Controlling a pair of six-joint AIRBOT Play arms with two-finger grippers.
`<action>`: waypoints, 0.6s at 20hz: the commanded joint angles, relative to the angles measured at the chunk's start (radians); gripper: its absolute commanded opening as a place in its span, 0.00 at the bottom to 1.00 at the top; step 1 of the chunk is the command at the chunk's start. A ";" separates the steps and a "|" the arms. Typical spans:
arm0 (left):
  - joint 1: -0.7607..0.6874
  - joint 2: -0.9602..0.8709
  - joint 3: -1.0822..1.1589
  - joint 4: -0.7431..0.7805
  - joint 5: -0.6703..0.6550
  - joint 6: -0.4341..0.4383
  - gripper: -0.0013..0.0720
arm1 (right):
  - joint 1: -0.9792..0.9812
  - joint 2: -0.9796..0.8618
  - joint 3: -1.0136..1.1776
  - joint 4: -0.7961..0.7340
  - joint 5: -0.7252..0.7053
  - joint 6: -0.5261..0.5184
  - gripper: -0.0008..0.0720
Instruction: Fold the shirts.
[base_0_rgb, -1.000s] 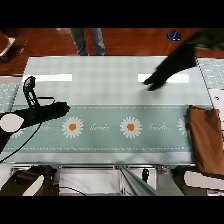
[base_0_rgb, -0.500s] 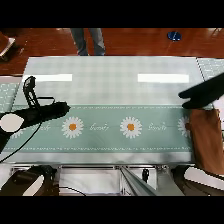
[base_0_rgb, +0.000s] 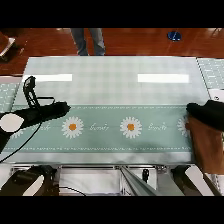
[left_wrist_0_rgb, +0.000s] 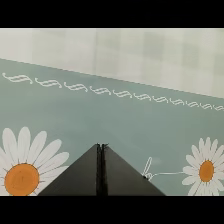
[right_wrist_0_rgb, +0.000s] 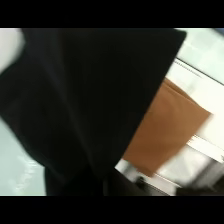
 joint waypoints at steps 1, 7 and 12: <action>0.001 0.001 -0.001 0.000 0.000 0.002 0.04 | -0.114 0.135 -0.269 -0.218 0.000 -0.071 0.05; 0.001 0.001 0.000 0.000 0.000 0.023 0.04 | -0.105 0.218 -0.531 -0.299 -0.105 -0.064 0.57; 0.009 -0.012 0.082 0.000 0.025 0.131 0.04 | -0.001 0.095 -0.354 -0.234 -0.235 -0.065 0.22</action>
